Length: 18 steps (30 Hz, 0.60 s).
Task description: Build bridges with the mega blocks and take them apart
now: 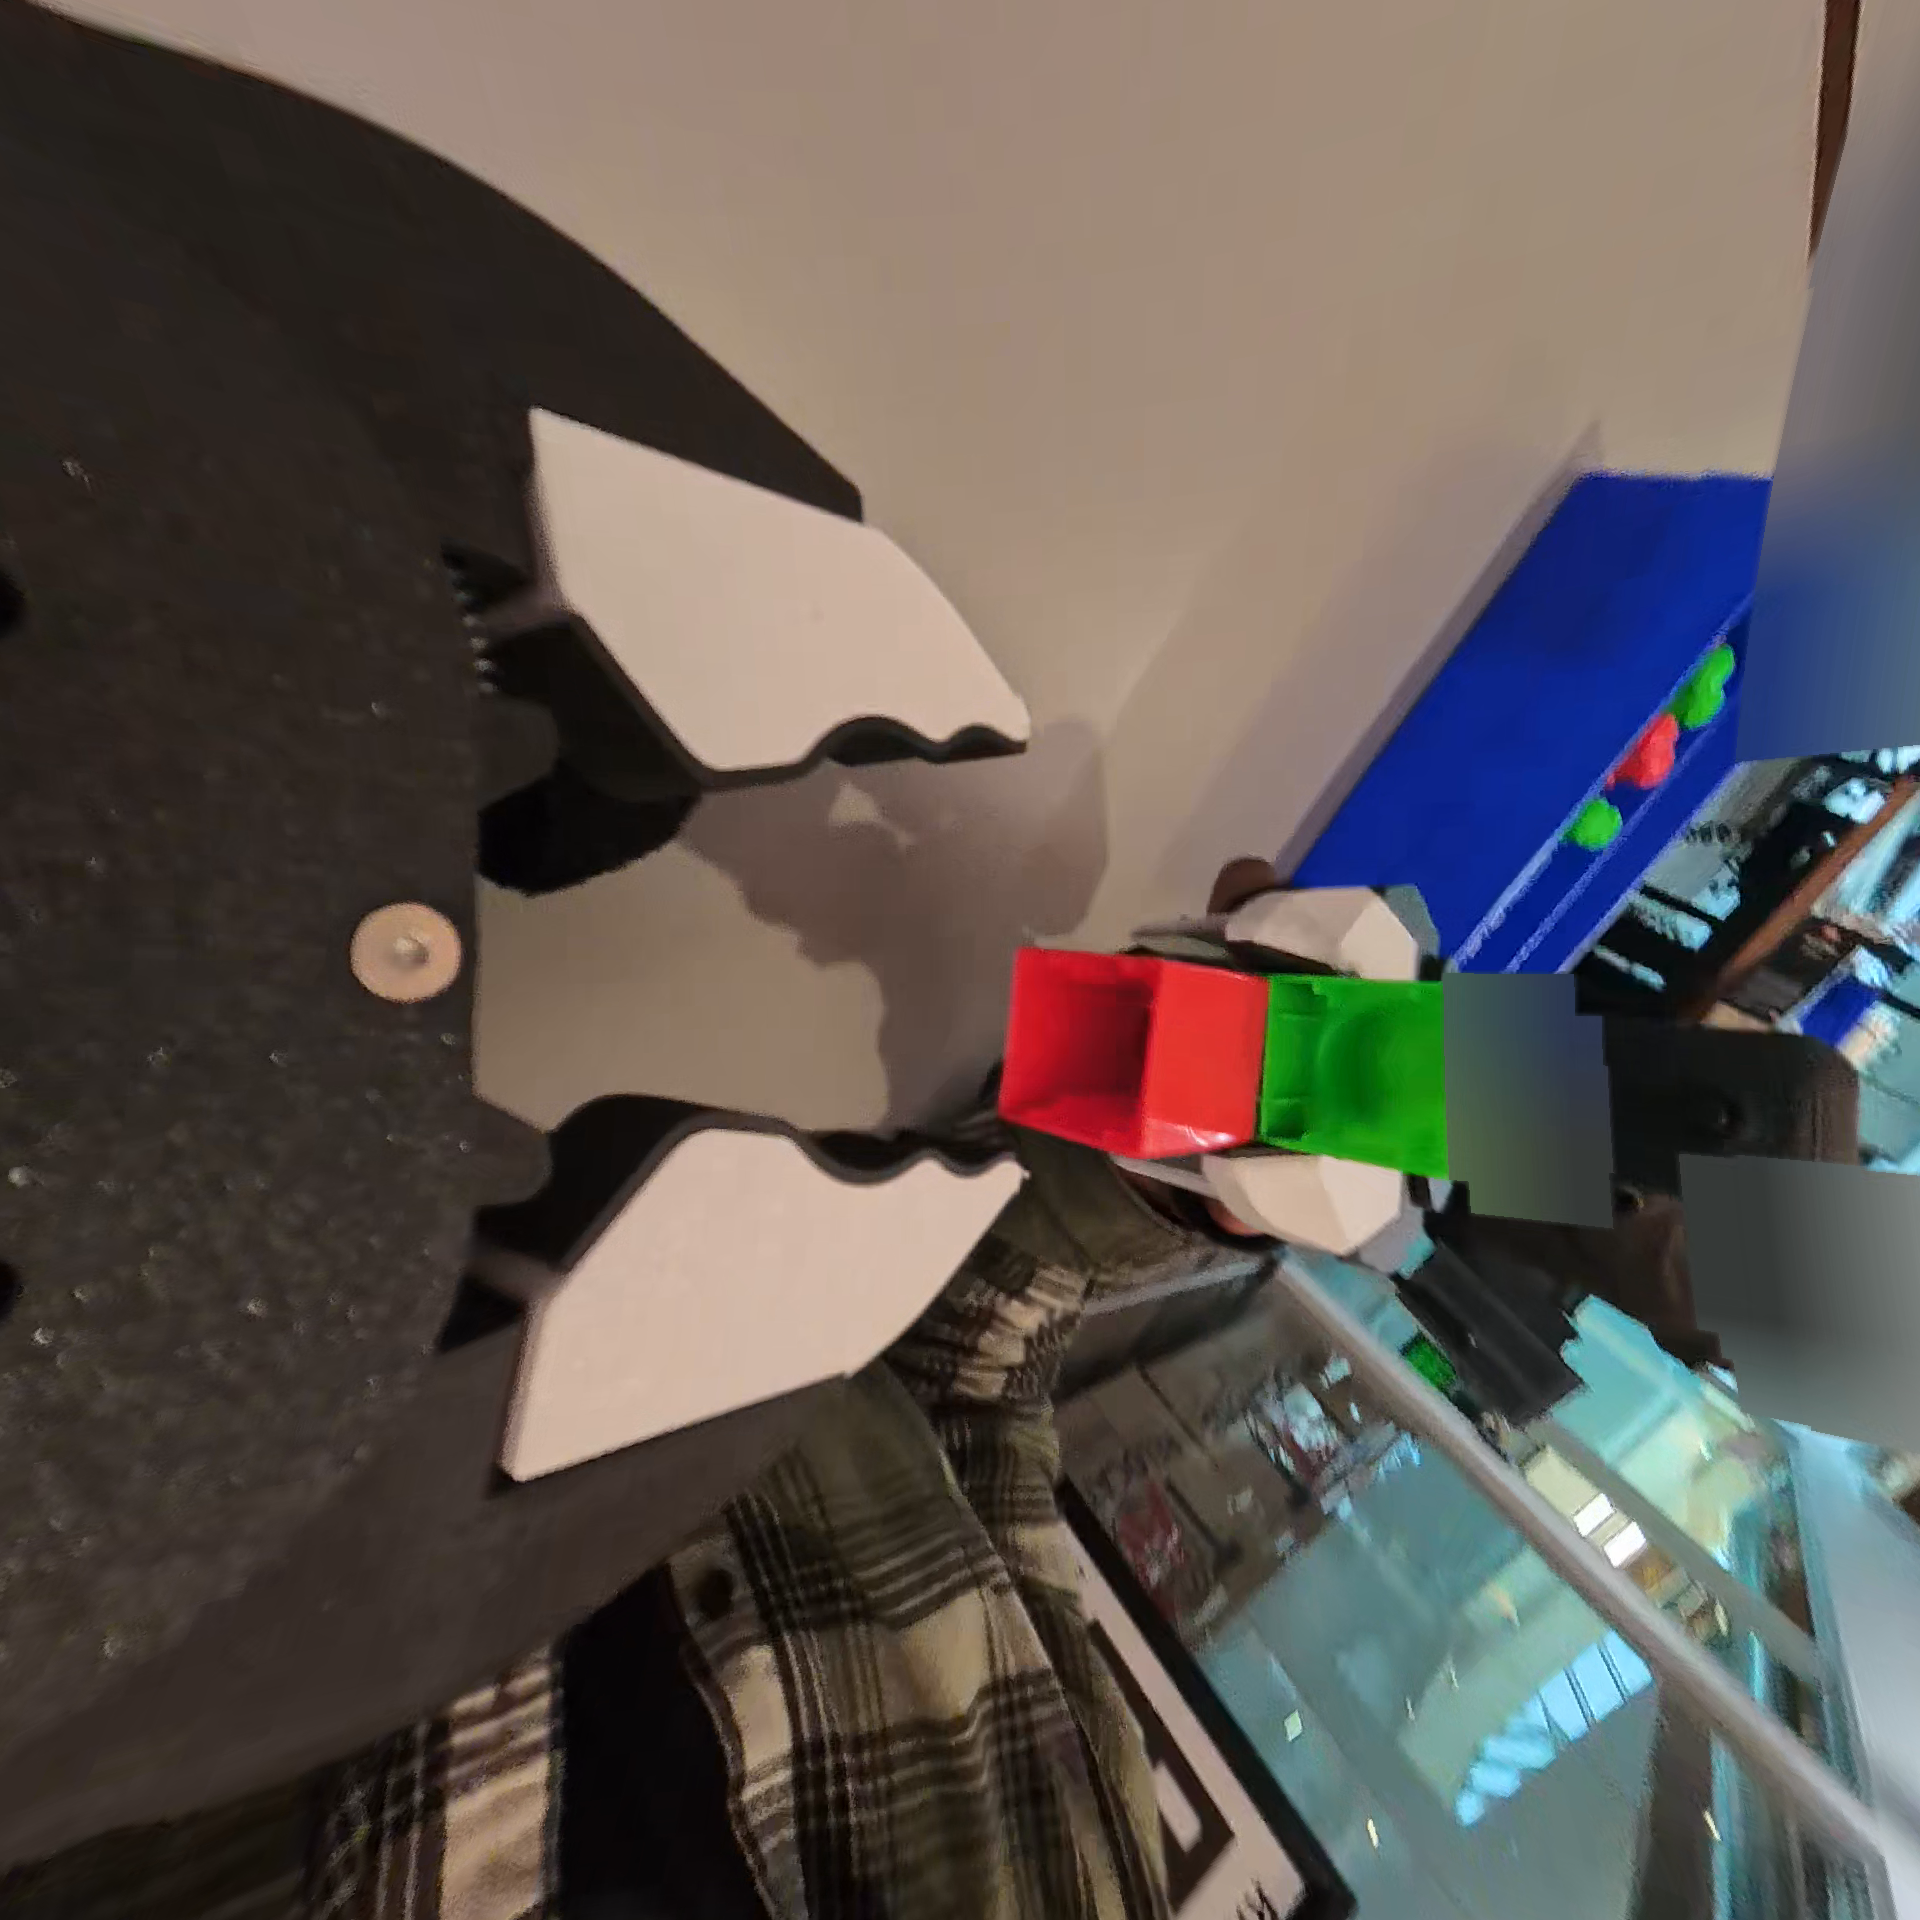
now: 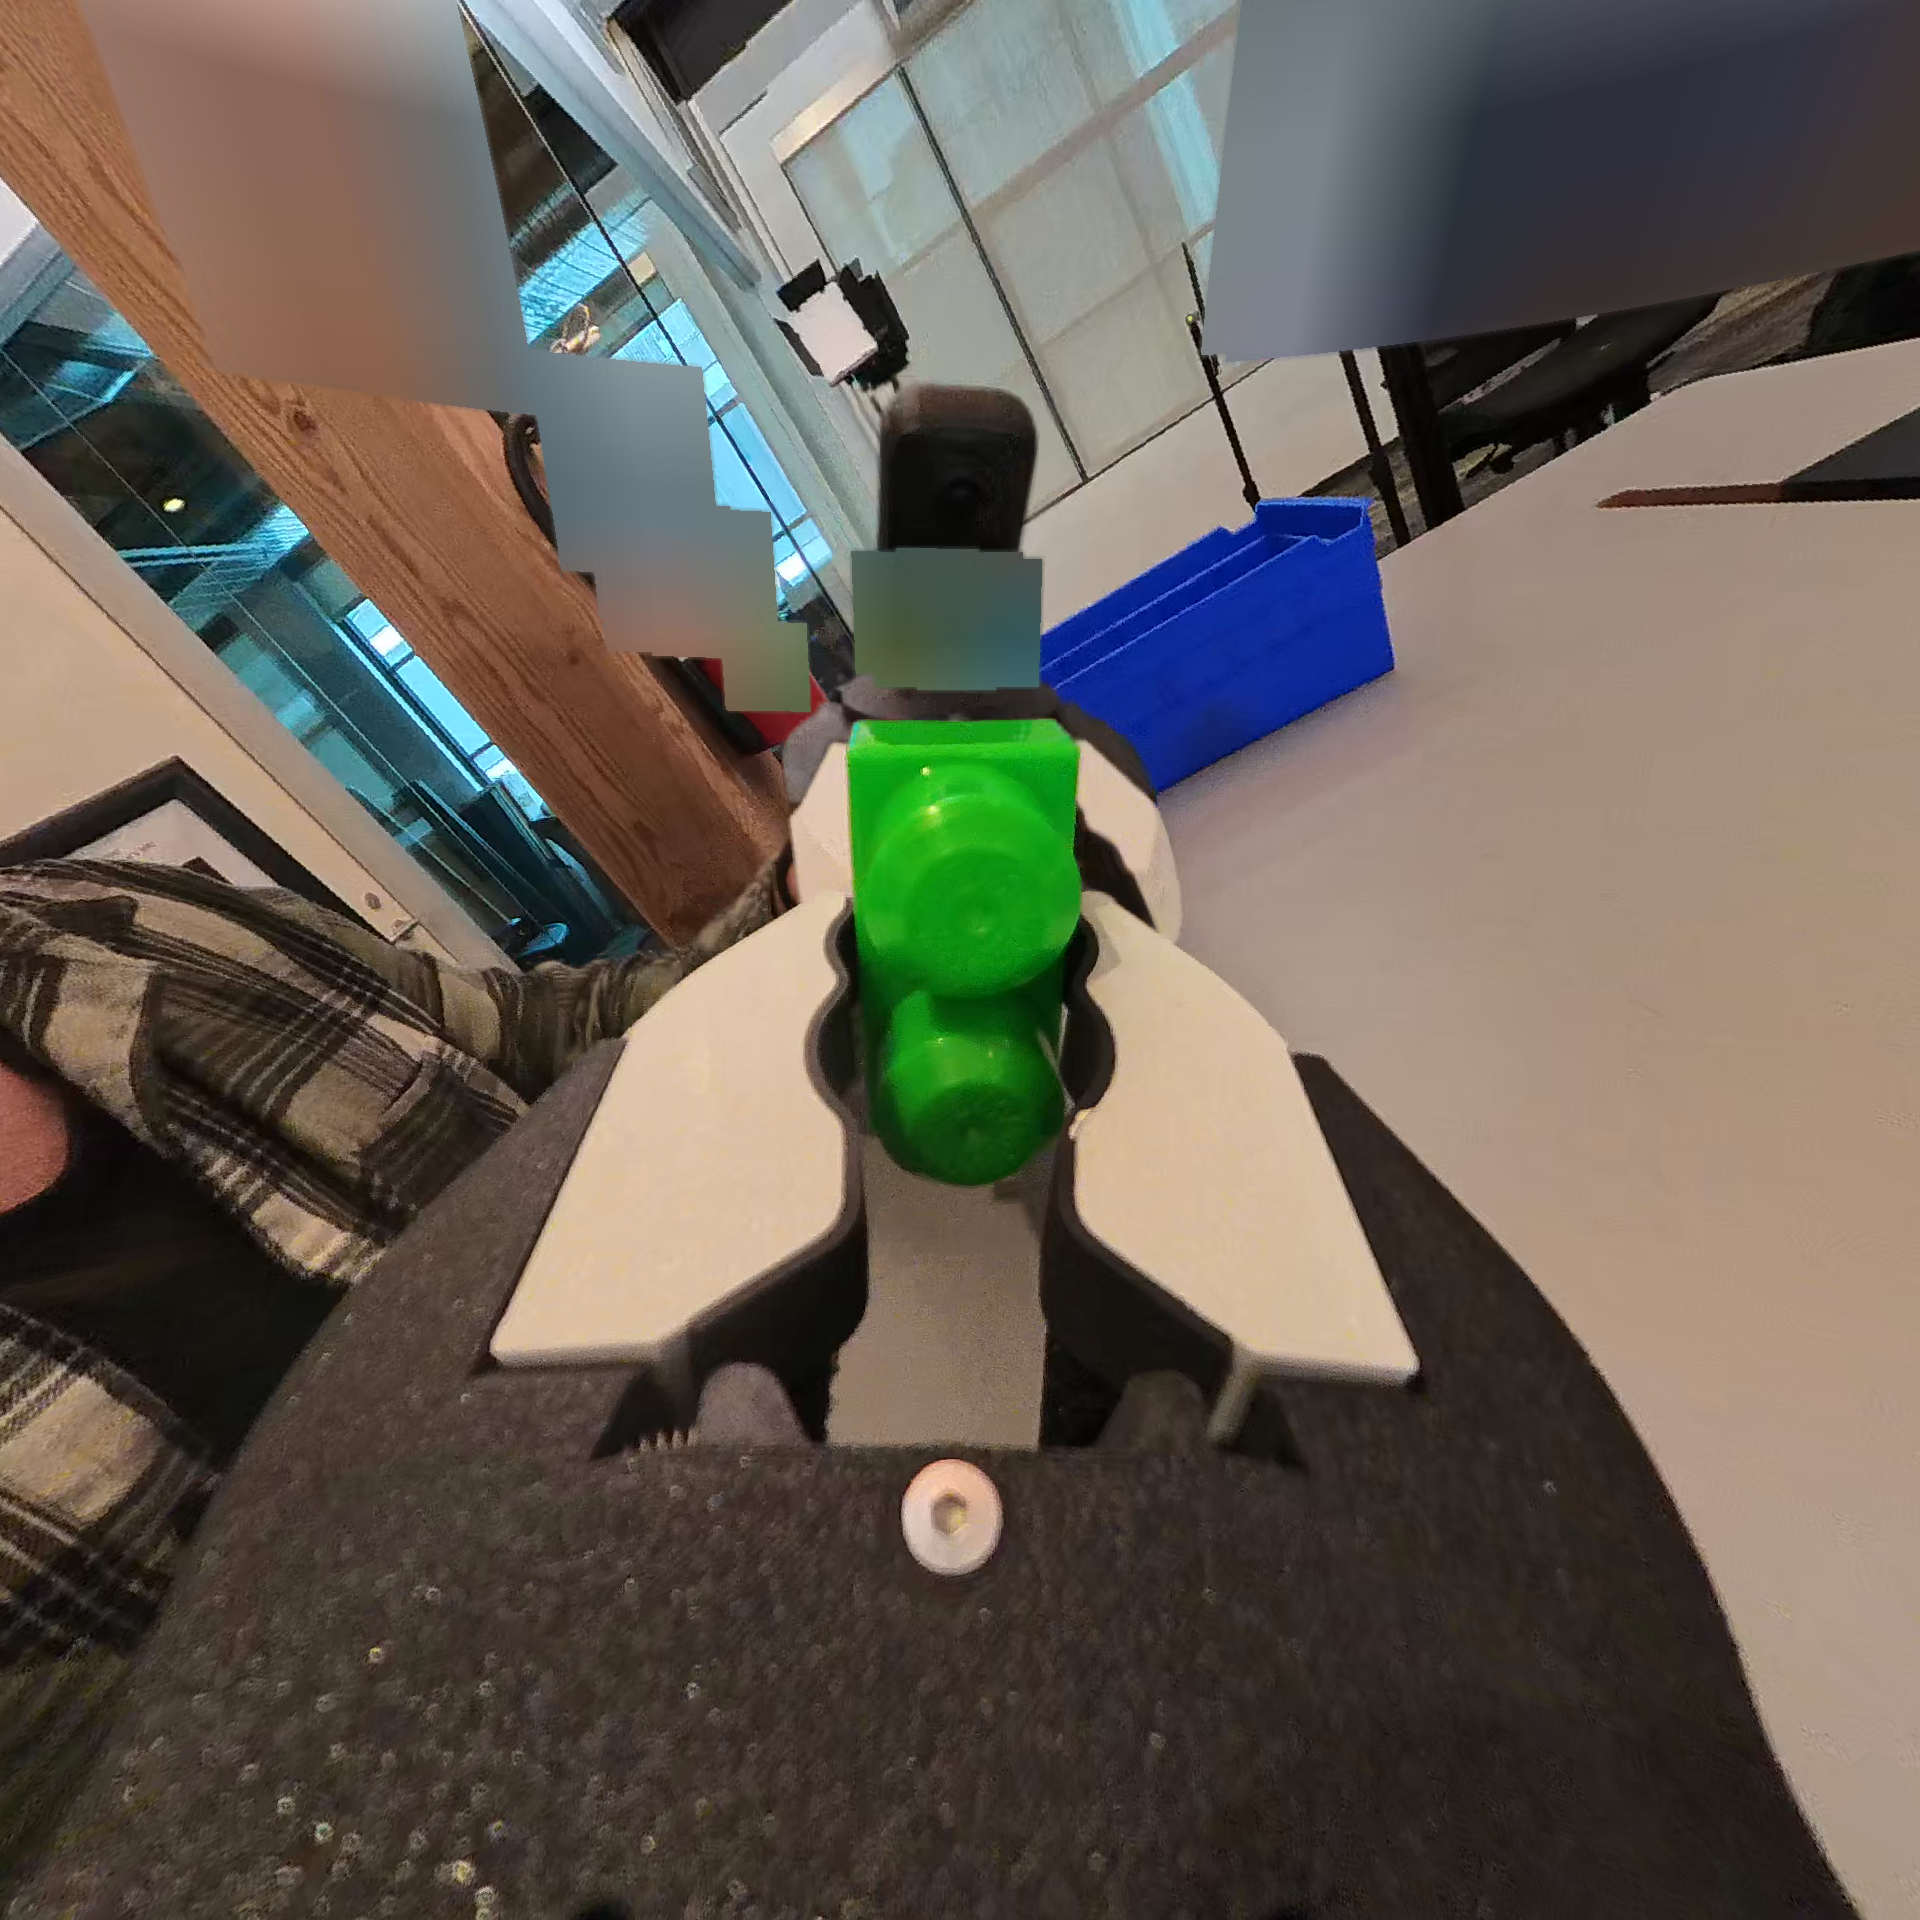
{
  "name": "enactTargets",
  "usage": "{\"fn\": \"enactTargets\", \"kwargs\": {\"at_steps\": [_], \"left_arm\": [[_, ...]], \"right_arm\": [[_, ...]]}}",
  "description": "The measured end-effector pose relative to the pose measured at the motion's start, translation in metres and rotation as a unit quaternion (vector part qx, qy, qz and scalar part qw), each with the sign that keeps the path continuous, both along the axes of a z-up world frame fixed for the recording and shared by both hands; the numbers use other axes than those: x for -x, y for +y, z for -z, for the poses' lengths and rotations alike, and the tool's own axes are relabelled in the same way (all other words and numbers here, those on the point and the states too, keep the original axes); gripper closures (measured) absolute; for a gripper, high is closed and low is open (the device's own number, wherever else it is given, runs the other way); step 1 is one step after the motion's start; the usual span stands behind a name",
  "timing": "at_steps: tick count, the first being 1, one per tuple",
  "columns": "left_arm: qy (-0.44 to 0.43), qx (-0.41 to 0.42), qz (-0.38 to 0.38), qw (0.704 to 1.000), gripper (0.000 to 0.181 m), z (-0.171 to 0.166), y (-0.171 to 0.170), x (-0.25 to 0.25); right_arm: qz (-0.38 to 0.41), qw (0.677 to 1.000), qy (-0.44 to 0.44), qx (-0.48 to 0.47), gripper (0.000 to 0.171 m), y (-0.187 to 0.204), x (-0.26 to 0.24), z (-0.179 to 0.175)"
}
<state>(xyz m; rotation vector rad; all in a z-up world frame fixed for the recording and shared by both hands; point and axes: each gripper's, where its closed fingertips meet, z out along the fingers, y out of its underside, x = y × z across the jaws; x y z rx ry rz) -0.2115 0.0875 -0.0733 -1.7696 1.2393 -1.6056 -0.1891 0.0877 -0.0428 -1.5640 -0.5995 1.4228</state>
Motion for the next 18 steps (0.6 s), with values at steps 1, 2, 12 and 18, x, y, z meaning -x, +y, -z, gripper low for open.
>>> {"fn": "enactTargets", "kwargs": {"at_steps": [1,2,12,18], "left_arm": [[-0.014,0.012,0.012,1.0,0.113,-0.002,-0.005,-0.007],[-0.027,0.019,0.02,0.999,0.117,-0.005,-0.007,-0.011],[-0.048,-0.026,0.012,0.998,0.148,-0.019,-0.018,-0.013],[-0.028,-0.062,-0.015,0.998,0.148,-0.025,-0.025,0.004]], "right_arm": [[0.0,1.0,-0.002,-0.002,0.135,-0.001,0.001,-0.001],[-0.001,1.0,-0.006,-0.004,0.135,-0.002,0.002,-0.001],[-0.026,1.0,0.016,-0.004,0.135,-0.006,0.006,-0.004],[-0.064,0.998,0.006,-0.022,0.135,-0.015,0.022,-0.009]]}}
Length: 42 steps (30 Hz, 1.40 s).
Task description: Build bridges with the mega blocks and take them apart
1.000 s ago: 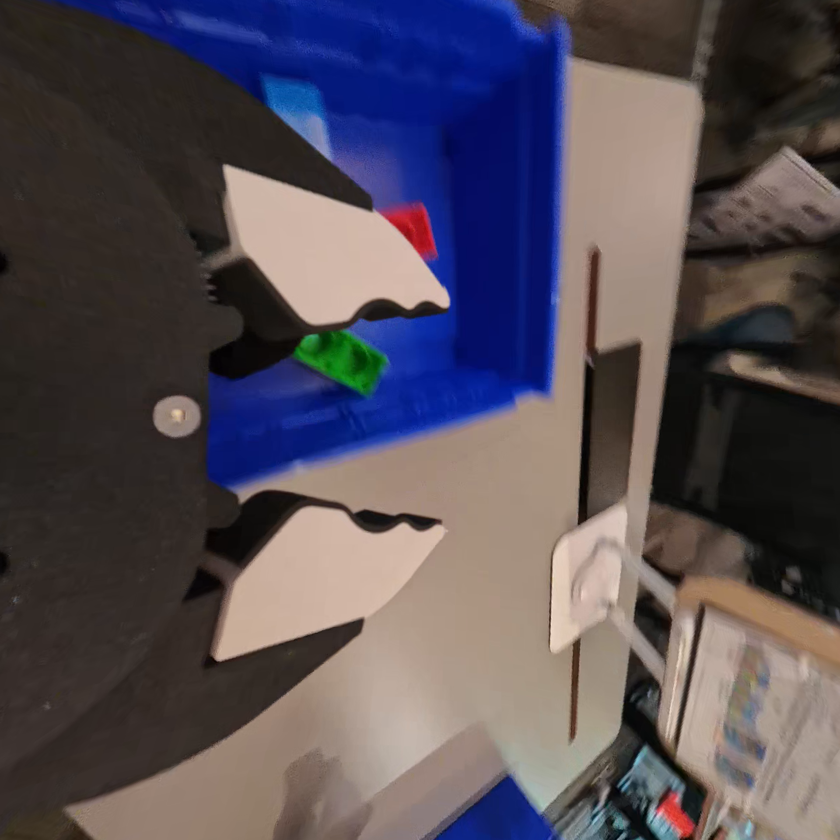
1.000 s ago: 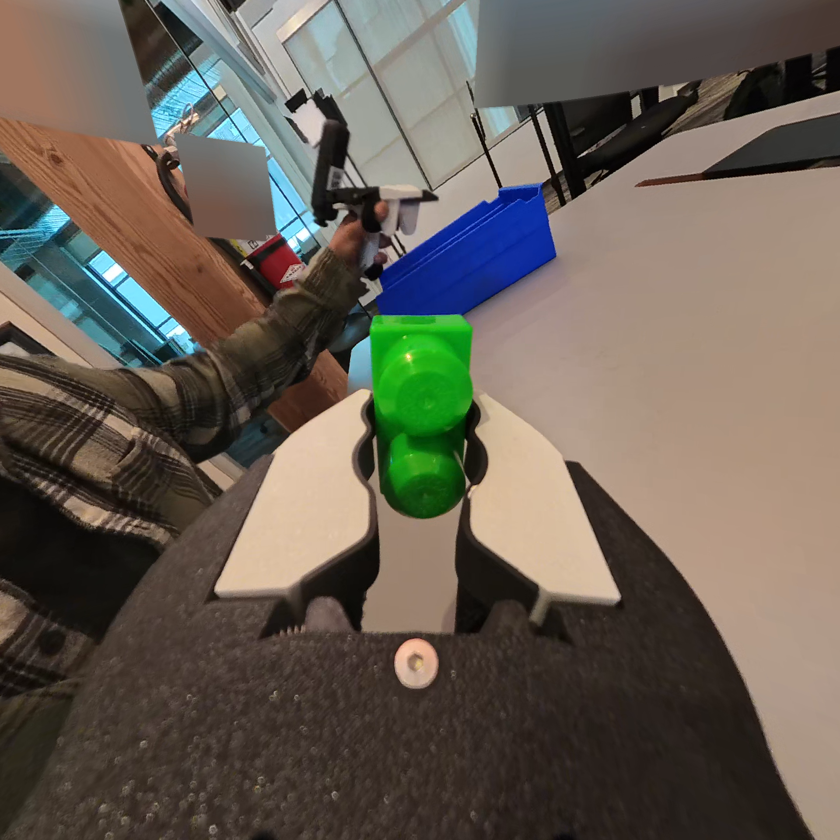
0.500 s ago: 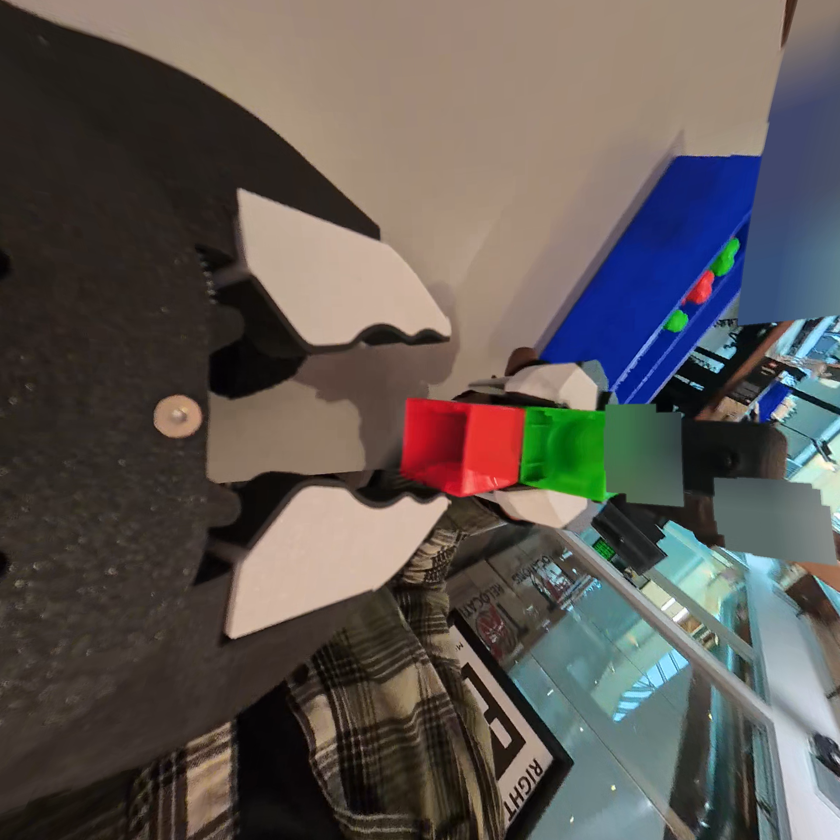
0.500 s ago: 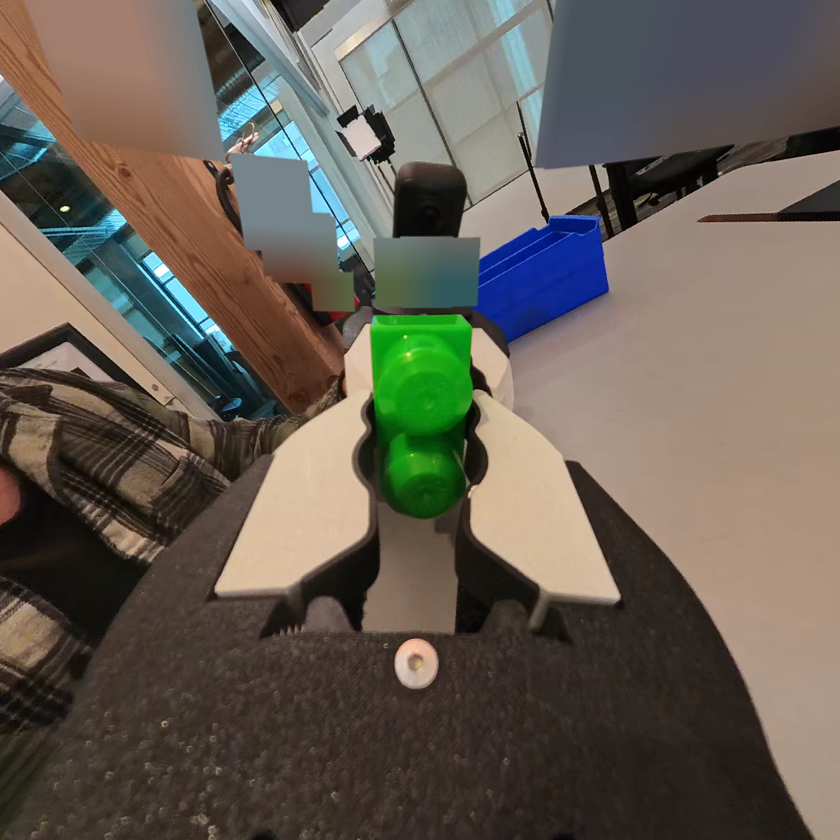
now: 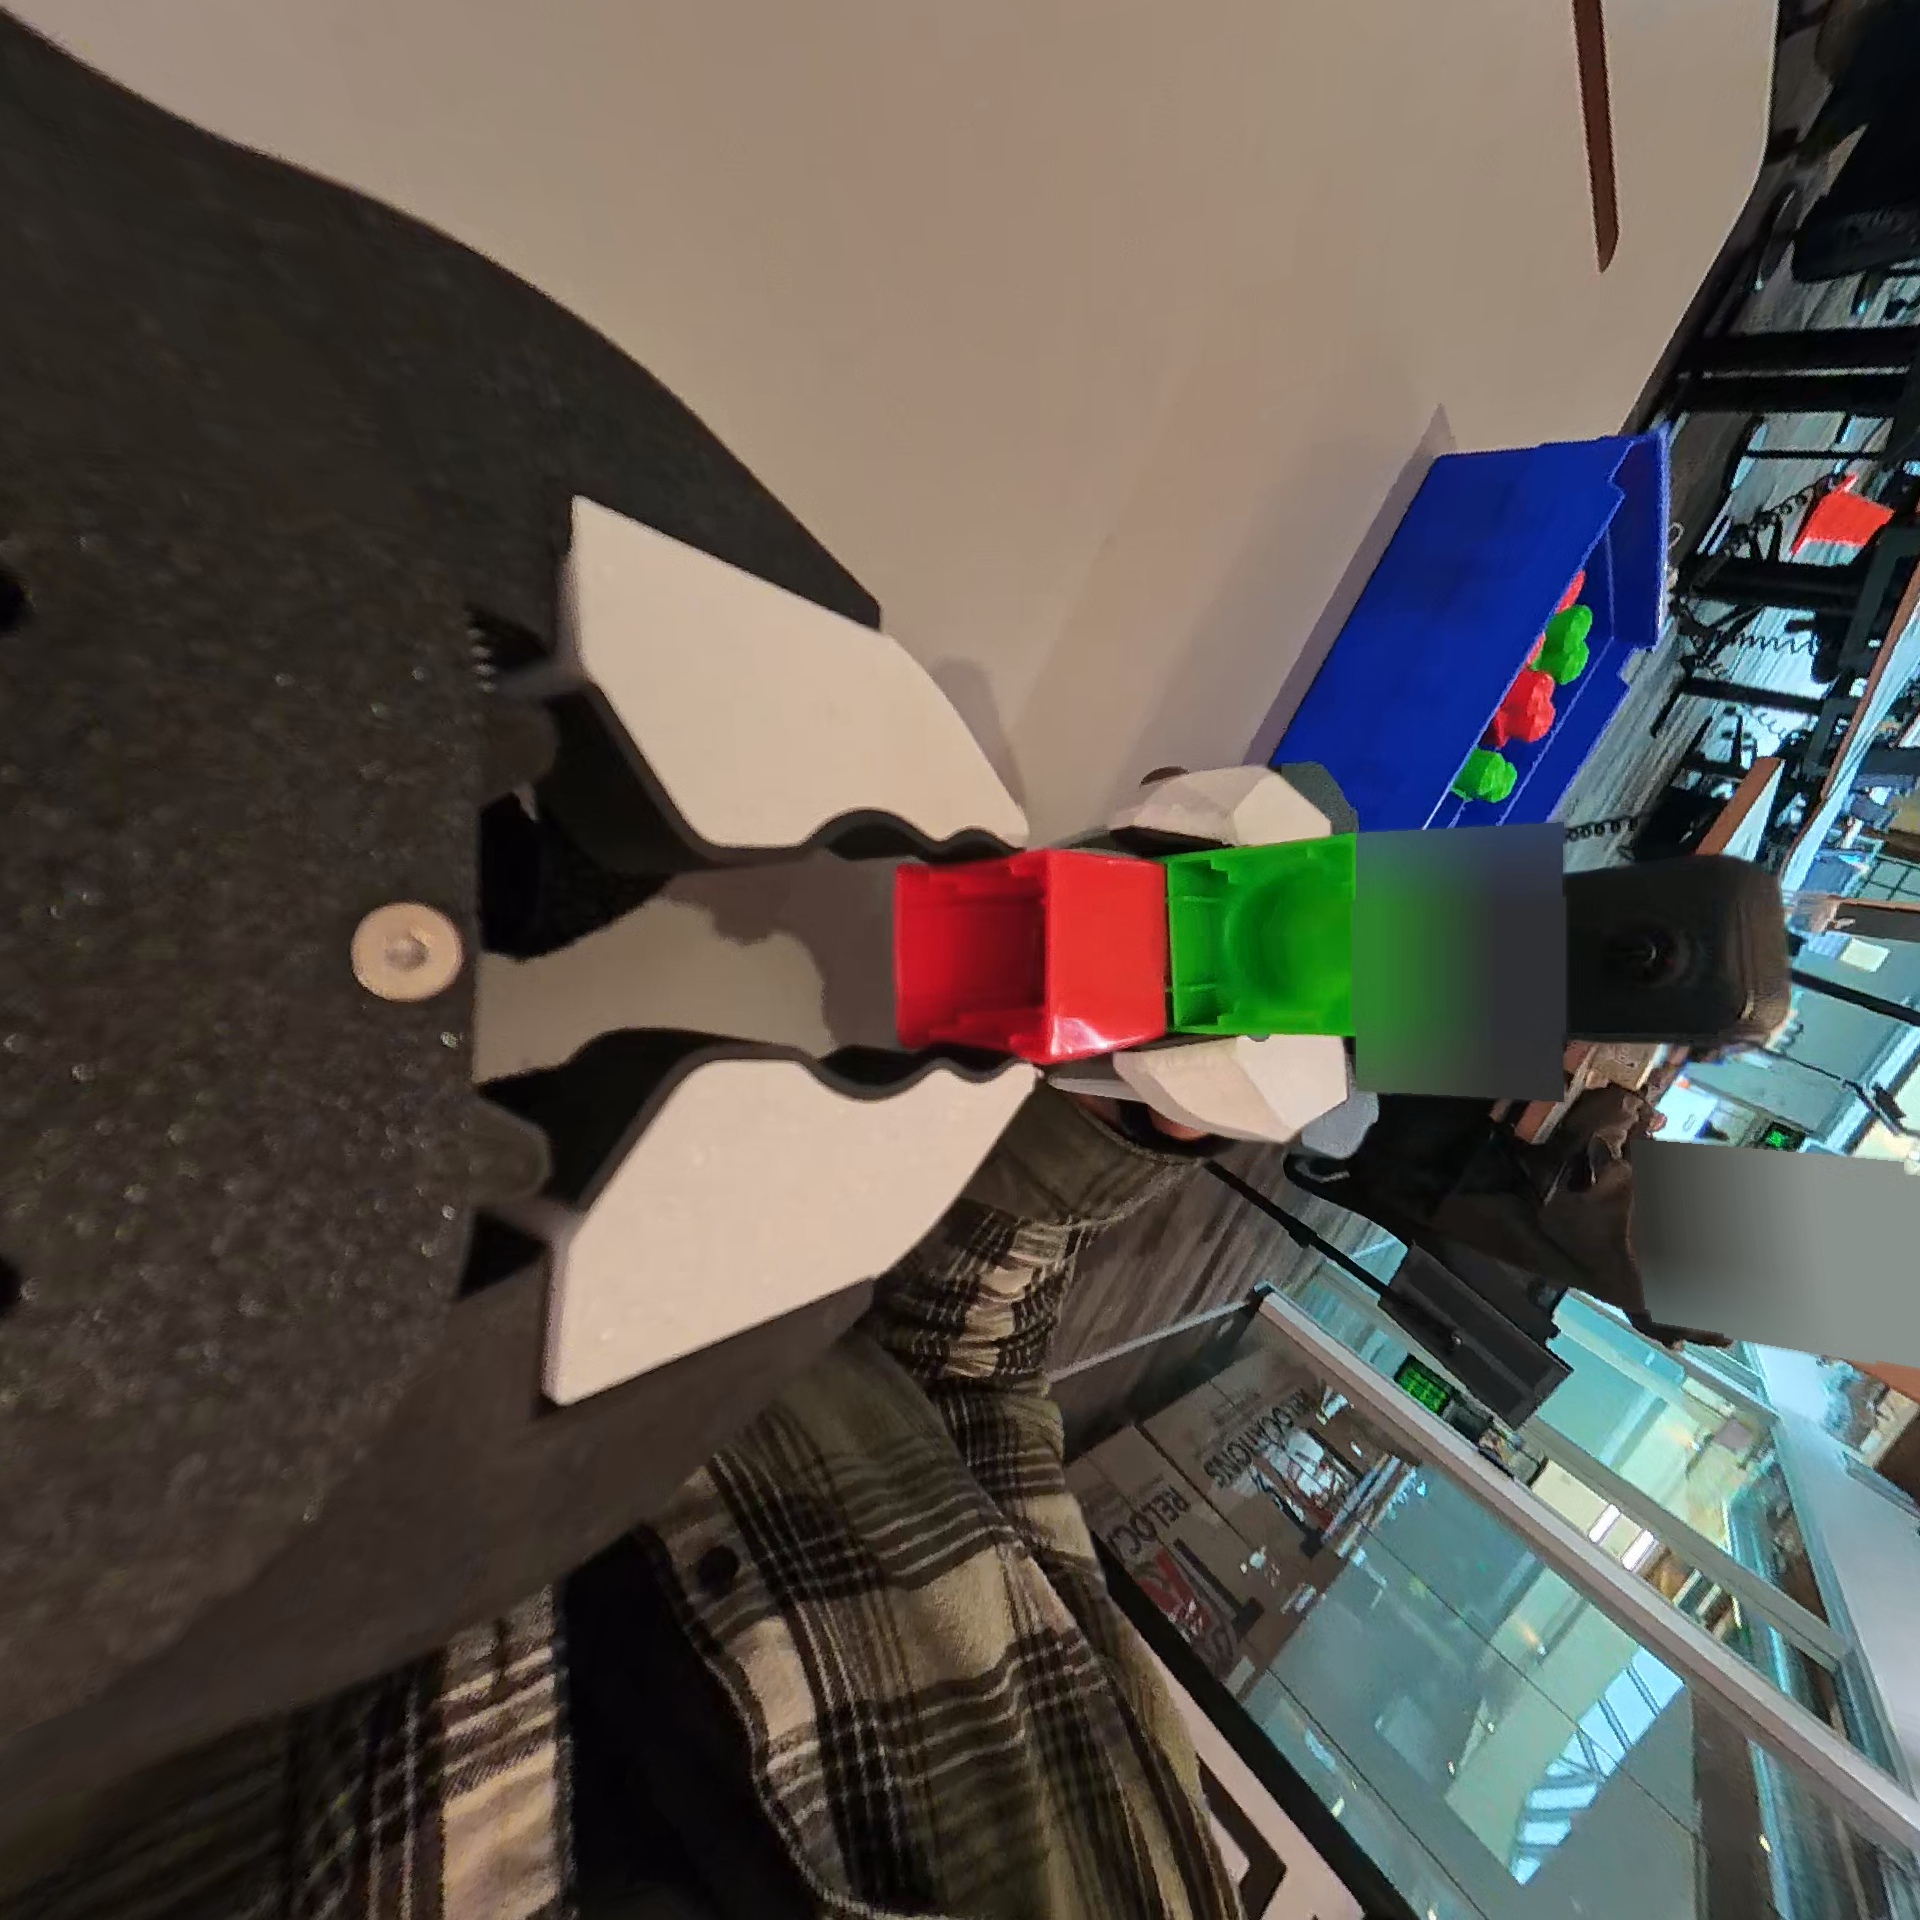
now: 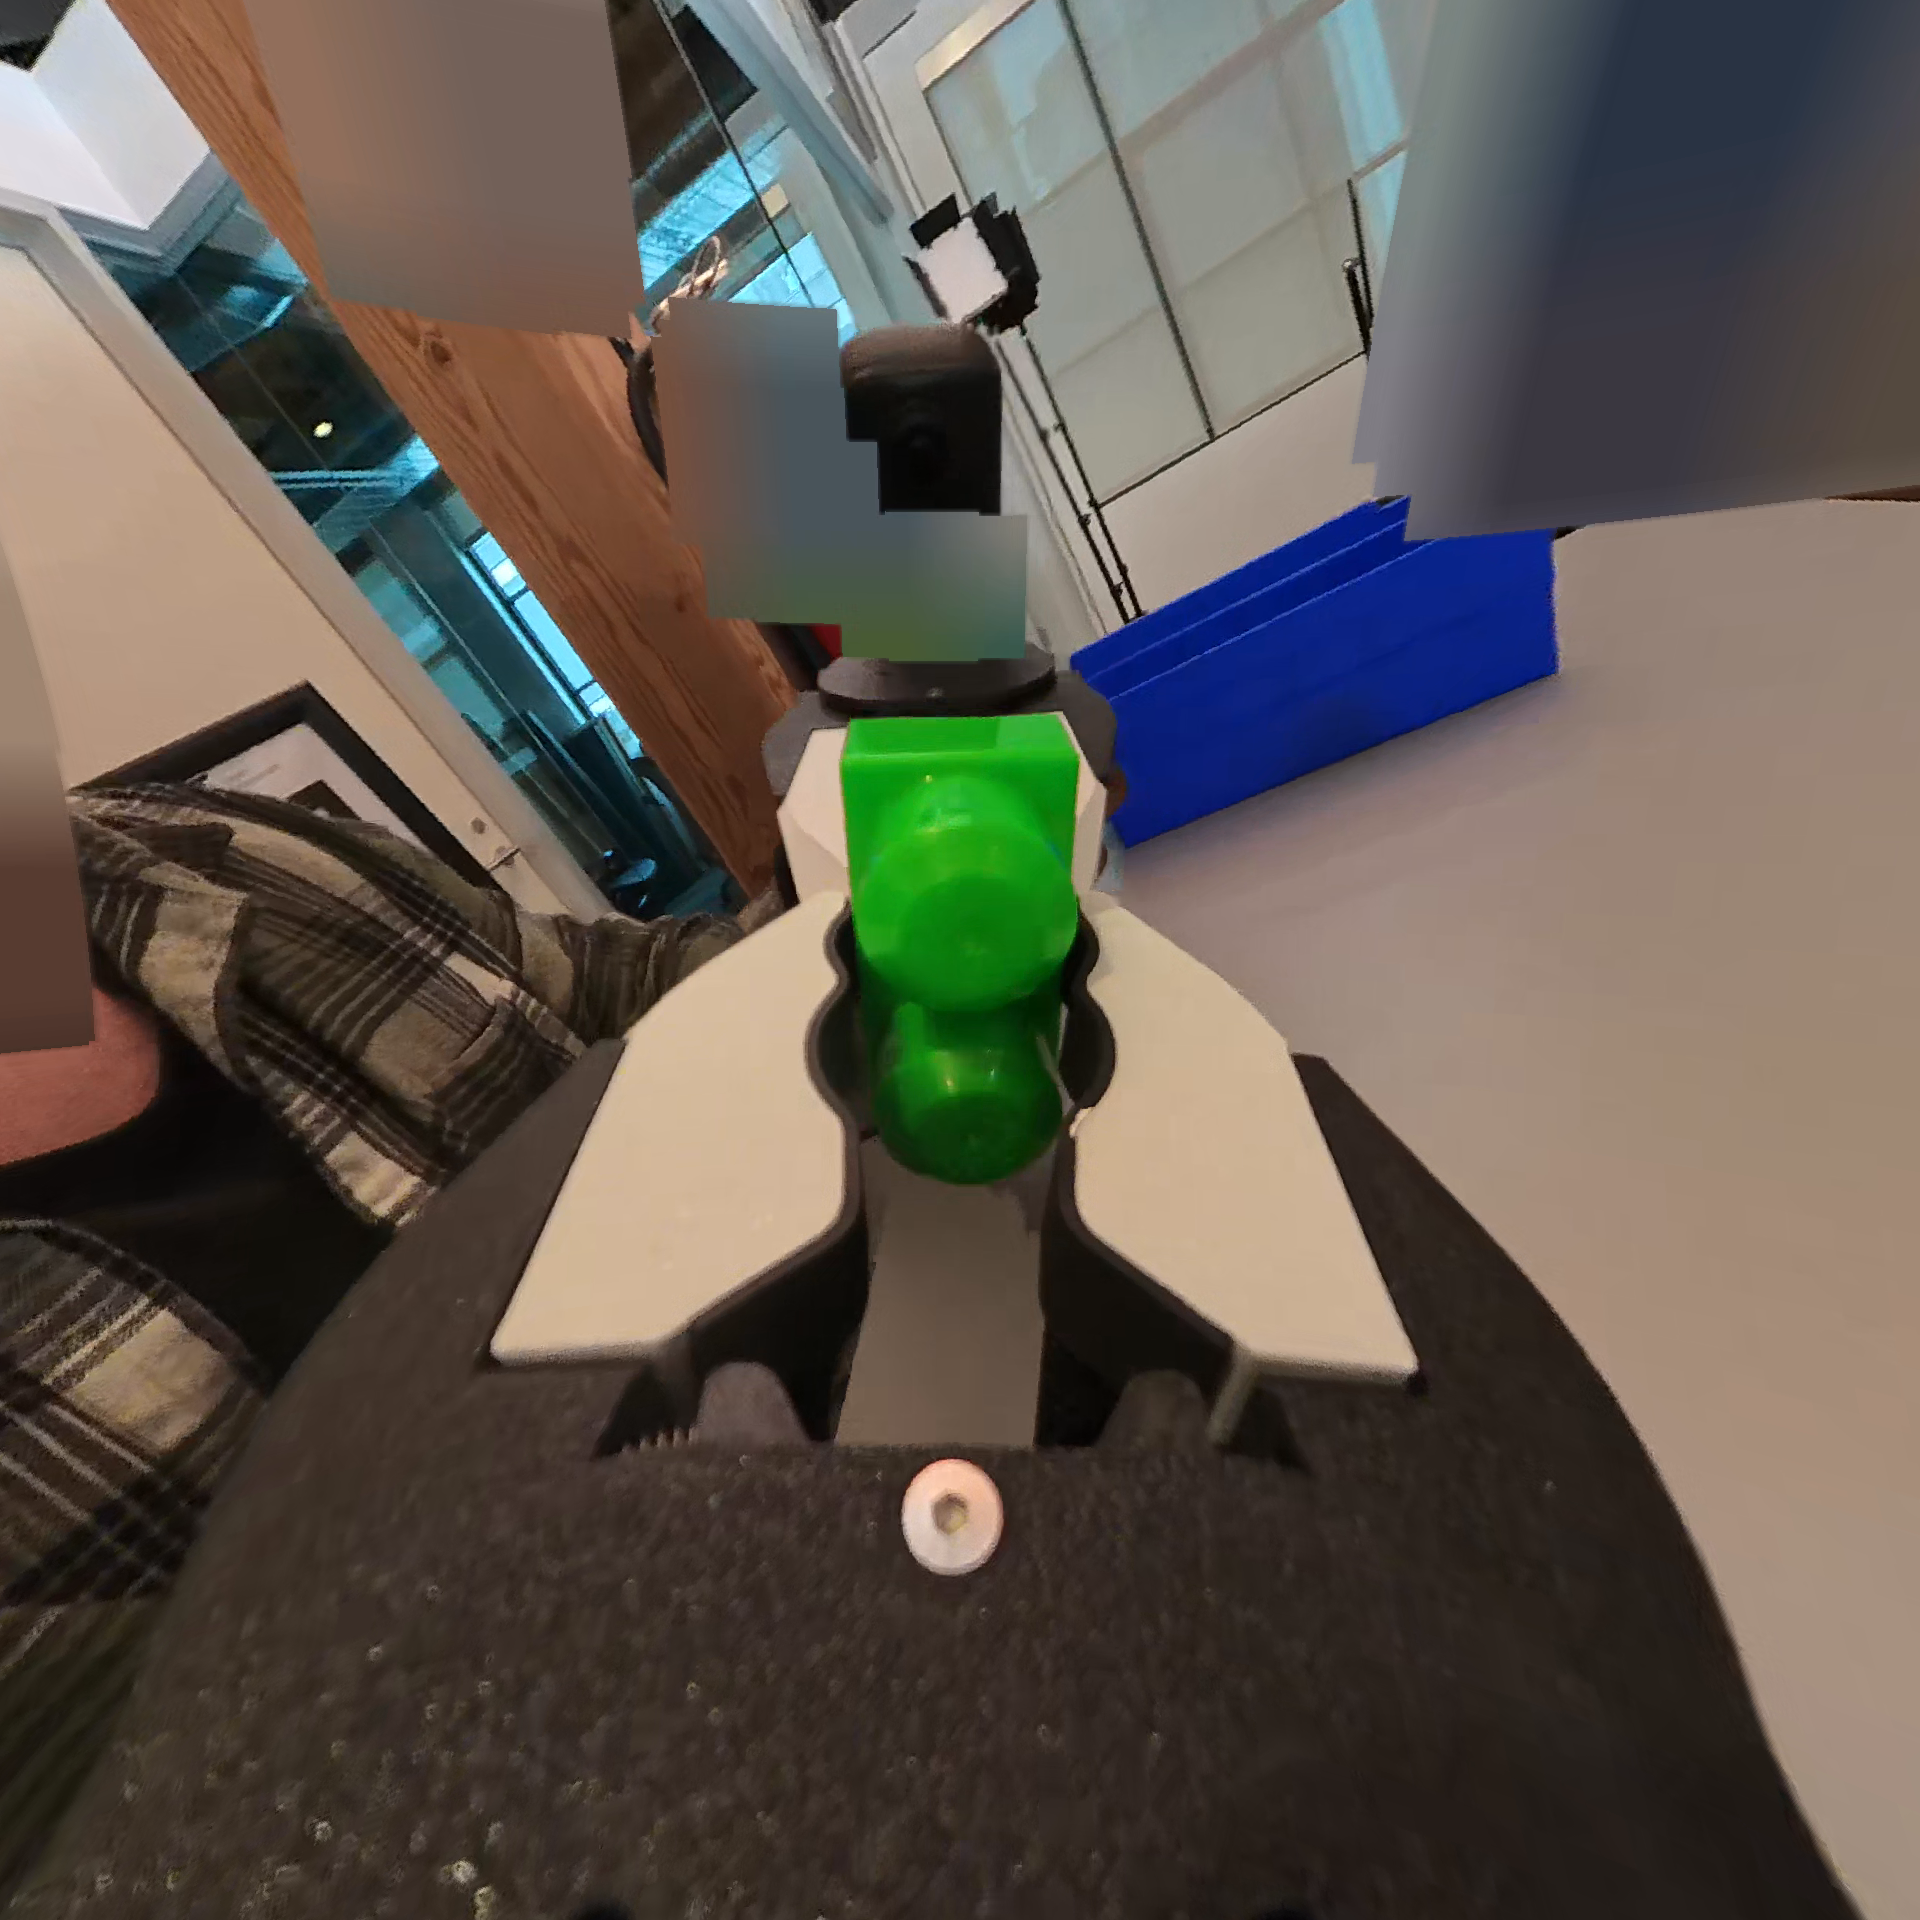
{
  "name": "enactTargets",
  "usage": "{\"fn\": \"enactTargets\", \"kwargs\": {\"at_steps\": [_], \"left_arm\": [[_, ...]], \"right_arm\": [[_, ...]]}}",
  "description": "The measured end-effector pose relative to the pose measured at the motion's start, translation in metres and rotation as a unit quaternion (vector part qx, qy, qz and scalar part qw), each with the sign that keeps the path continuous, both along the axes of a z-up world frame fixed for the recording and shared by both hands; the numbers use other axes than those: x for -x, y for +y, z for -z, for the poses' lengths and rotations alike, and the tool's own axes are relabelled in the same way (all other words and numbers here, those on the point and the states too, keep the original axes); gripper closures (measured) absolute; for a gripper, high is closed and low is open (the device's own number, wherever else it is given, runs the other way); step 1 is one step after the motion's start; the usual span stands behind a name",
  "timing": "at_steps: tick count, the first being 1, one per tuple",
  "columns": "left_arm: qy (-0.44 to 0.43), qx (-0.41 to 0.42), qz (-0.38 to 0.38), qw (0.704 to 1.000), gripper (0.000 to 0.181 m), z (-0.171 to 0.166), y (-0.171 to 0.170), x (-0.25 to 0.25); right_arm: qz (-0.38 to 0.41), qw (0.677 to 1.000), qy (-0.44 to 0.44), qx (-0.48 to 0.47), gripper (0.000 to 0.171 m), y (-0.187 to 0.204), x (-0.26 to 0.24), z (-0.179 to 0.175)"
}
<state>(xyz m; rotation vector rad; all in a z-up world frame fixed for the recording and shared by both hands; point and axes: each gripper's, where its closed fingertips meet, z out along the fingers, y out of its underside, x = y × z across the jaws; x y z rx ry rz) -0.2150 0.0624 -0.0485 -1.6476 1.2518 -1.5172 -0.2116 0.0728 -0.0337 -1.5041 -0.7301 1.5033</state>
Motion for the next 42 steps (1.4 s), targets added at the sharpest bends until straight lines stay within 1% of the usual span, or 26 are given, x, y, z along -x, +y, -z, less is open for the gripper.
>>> {"fn": "enactTargets", "kwargs": {"at_steps": [3,4,6,7,8,9,11,12,13,15,17,20,22,24,26,27,28,29,30,31,33,35,36,37,39,42], "left_arm": [[0.011,-0.016,-0.015,1.0,0.148,-0.004,-0.003,0.013],[0.011,-0.022,-0.031,0.999,0.148,-0.007,0.002,0.021],[0.001,-0.031,-0.101,0.994,0.149,-0.018,0.029,0.057],[0.002,-0.02,-0.132,0.991,0.148,-0.021,0.044,0.081],[0.023,-0.022,-0.172,0.985,0.148,-0.019,0.062,0.108],[0.057,-0.046,-0.228,0.971,0.148,-0.017,0.086,0.142],[0.155,-0.09,-0.342,0.923,0.147,-0.014,0.136,0.226],[0.18,-0.096,-0.392,0.897,0.146,-0.018,0.158,0.268],[0.19,-0.082,-0.429,0.879,0.146,-0.021,0.176,0.305],[0.246,-0.029,-0.465,0.85,0.146,-0.006,0.202,0.366],[0.276,0.008,-0.487,0.829,0.146,0.017,0.219,0.402],[0.32,0.078,-0.482,0.812,0.145,0.061,0.232,0.427],[0.335,0.116,-0.471,0.808,0.145,0.082,0.235,0.432],[0.333,0.134,-0.46,0.812,0.144,0.092,0.238,0.43],[0.333,0.126,-0.452,0.818,0.143,0.089,0.242,0.424],[0.336,0.108,-0.459,0.815,0.136,0.081,0.247,0.422],[0.34,0.071,-0.47,0.811,0.123,0.067,0.252,0.418],[0.336,0.025,-0.471,0.815,0.115,0.048,0.256,0.404],[0.319,-0.017,-0.454,0.832,0.113,0.027,0.255,0.377],[0.295,-0.048,-0.42,0.857,0.114,0.008,0.247,0.34],[0.262,-0.081,-0.32,0.907,0.117,-0.013,0.214,0.253],[0.239,-0.101,-0.206,0.944,0.122,-0.016,0.167,0.167],[0.231,-0.112,-0.149,0.955,0.125,-0.012,0.141,0.13],[0.225,-0.123,-0.101,0.961,0.127,-0.006,0.118,0.098],[0.211,-0.134,-0.021,0.968,0.13,0.007,0.079,0.051],[0.187,-0.116,0.065,0.973,0.13,0.018,0.038,0.012]], "right_arm": [[-0.015,1.0,-0.011,-0.012,0.135,-0.004,0.009,-0.001],[-0.002,1.0,-0.002,-0.011,0.135,0.0,0.004,-0.005],[0.04,0.998,0.038,0.001,0.135,0.015,-0.026,-0.012],[0.066,0.997,0.032,0.004,0.135,0.022,-0.041,-0.009],[0.087,0.996,0.024,0.006,0.135,0.025,-0.052,-0.005],[0.096,0.995,0.017,0.007,0.135,0.025,-0.059,-0.003],[0.106,0.994,-0.019,0.004,0.135,0.02,-0.063,0.006],[0.107,0.994,-0.033,0.004,0.135,0.017,-0.063,0.011],[0.102,0.994,-0.04,0.006,0.135,0.013,-0.061,0.015],[0.096,0.994,-0.052,0.011,0.135,0.009,-0.057,0.022],[0.091,0.994,-0.066,0.012,0.135,0.007,-0.052,0.029],[0.083,0.993,-0.085,0.018,0.135,0.004,-0.044,0.039],[0.079,0.991,-0.106,0.02,0.135,0.002,-0.041,0.046],[0.083,0.988,-0.128,0.024,0.135,0.002,-0.043,0.053],[0.088,0.983,-0.161,0.025,0.135,0.002,-0.046,0.061],[0.083,0.981,-0.175,0.026,0.135,0.001,-0.048,0.065],[0.077,0.978,-0.192,0.026,0.135,0.0,-0.049,0.068],[0.075,0.974,-0.212,0.024,0.135,-0.001,-0.05,0.071],[0.069,0.969,-0.237,0.021,0.135,-0.001,-0.05,0.075],[0.061,0.963,-0.26,0.017,0.135,-0.001,-0.05,0.078],[0.04,0.953,-0.302,0.009,0.135,0.0,-0.044,0.082],[0.013,0.94,-0.341,-0.003,0.136,0.0,-0.037,0.084],[0.0,0.934,-0.358,-0.008,0.136,0.0,-0.033,0.085],[-0.016,0.926,-0.376,-0.011,0.136,0.0,-0.03,0.086],[-0.039,0.912,-0.408,-0.018,0.136,-0.001,-0.024,0.087],[-0.067,0.895,-0.44,-0.03,0.135,-0.003,-0.018,0.087]]}}
